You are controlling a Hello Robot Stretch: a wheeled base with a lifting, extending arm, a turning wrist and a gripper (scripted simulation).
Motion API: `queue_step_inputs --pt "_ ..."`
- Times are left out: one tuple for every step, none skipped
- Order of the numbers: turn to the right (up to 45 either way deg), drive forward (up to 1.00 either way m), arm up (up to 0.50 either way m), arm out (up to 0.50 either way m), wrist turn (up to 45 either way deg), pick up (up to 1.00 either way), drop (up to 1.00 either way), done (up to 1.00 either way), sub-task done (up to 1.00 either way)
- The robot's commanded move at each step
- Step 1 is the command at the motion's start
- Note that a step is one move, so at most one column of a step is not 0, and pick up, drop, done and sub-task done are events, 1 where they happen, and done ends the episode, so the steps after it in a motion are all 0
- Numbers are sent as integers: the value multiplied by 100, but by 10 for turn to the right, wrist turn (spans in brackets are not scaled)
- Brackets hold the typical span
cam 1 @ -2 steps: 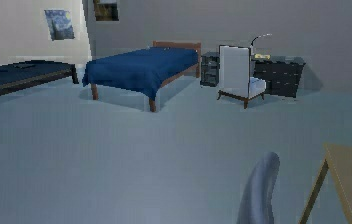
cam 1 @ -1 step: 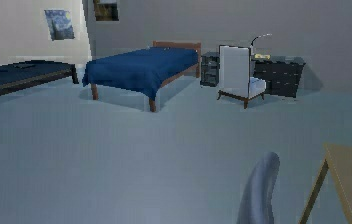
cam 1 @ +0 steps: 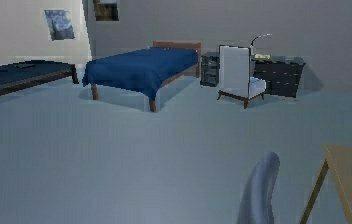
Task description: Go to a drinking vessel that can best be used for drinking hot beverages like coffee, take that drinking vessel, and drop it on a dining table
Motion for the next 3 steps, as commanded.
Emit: queue_step_inputs --pt "0 0 0 0 -450 0 0 0 0" --pt "0 0 0 0 -180 0 0 0 0" --pt "0 0 0 -46 0 0 0 0 0"
